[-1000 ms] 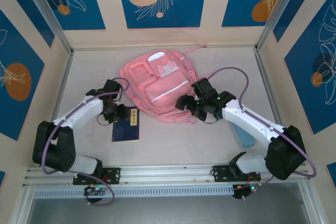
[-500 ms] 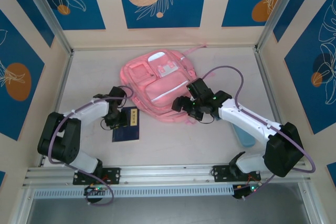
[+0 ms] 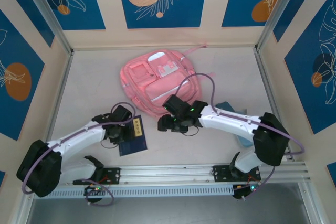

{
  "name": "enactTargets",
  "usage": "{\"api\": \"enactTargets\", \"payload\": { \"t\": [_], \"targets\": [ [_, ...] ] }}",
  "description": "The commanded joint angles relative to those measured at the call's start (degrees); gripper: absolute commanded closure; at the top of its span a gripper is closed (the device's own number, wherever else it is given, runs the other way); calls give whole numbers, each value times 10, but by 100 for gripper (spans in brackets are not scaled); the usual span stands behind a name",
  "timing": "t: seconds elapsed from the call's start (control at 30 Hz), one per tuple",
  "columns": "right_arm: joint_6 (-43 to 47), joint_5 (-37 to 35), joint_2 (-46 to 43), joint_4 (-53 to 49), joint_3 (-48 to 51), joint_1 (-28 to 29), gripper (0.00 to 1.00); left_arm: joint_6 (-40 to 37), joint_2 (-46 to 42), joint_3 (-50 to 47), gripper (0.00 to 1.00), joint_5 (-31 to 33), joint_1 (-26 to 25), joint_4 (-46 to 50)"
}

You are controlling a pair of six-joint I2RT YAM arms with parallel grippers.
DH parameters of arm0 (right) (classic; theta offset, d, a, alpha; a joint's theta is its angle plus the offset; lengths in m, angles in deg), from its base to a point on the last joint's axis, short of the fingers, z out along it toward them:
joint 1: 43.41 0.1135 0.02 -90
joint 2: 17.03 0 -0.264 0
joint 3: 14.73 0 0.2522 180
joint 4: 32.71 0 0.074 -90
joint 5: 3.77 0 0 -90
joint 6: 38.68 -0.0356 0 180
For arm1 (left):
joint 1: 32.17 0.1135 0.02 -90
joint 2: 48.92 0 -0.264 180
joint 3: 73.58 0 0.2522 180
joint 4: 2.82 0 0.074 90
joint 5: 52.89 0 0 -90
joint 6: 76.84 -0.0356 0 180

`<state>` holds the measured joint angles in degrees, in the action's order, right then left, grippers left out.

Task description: Pack books, pencil case, and school supplies into a backpack

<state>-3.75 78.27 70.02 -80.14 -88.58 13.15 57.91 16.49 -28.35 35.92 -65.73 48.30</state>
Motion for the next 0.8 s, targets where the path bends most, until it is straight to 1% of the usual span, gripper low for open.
{"api": "enactTargets", "payload": {
  "t": [0.0,0.07,0.2,0.3,0.43,0.57,0.77],
  "targets": [
    [-6,-18,43,-1,-48,28,35,-1,-42,-1,44,-16,8,56],
    [-2,-12,80,-1,-77,37,37,-2,-73,5,38,-23,28,63],
    [21,17,148,2,-134,42,44,-11,-101,9,32,-26,75,85],
    [35,30,200,-6,-178,43,49,-17,-99,-4,32,-33,114,84],
    [65,49,266,-31,-239,43,58,-12,-87,-18,31,-43,144,68],
    [96,48,311,-71,-284,47,59,-15,-67,-27,32,-63,152,45],
    [114,53,349,-103,-311,48,59,-14,-47,-38,35,-80,154,22]
  ]
}}
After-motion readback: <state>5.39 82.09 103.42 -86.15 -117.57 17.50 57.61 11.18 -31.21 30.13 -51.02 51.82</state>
